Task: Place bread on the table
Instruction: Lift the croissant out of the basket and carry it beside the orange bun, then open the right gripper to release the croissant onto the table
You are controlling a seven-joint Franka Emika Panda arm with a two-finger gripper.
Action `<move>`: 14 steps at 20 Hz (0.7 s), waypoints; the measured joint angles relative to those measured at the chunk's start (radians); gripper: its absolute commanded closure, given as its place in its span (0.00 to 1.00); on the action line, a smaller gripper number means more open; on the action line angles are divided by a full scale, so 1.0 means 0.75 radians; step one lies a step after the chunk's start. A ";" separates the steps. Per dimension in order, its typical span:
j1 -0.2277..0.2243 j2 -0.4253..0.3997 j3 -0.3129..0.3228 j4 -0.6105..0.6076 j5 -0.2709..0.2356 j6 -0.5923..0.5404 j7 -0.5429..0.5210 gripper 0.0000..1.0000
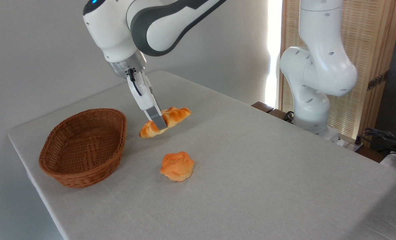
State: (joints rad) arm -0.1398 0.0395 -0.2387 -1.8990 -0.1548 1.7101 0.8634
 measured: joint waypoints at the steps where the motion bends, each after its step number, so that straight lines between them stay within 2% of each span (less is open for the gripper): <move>1: -0.001 0.000 -0.002 -0.007 0.000 0.000 0.000 0.00; 14: -0.007 -0.001 -0.004 -0.013 0.001 0.000 0.000 0.00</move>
State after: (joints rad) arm -0.1448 0.0390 -0.2421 -1.9087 -0.1544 1.7102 0.8634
